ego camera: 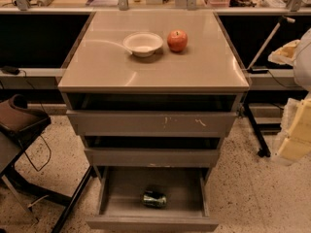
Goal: Pick green can from bottom drawer and place on counter
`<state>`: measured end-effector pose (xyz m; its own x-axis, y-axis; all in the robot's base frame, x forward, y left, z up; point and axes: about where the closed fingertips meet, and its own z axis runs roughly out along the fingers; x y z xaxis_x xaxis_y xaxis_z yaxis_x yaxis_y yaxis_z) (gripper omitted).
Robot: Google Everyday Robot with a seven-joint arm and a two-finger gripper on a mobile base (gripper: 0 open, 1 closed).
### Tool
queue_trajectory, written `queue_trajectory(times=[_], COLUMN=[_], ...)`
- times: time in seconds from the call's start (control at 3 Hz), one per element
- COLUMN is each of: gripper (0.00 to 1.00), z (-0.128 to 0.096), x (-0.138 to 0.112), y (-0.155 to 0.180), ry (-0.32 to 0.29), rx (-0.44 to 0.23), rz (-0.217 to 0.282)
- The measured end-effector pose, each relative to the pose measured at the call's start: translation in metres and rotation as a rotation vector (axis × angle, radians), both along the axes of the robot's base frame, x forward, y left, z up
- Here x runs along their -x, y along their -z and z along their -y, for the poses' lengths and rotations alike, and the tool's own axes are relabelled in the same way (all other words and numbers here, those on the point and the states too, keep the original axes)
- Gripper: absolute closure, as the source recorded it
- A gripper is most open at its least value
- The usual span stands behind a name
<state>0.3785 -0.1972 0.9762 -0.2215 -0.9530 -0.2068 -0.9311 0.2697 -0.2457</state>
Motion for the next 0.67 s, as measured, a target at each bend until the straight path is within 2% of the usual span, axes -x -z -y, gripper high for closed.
queue_trajectory(times=[0.67], gripper=[0.00], z=[-0.0029], x=[0.0088], y=[0.0000], ry=[0.000], rx=[0.000], rz=[0.000])
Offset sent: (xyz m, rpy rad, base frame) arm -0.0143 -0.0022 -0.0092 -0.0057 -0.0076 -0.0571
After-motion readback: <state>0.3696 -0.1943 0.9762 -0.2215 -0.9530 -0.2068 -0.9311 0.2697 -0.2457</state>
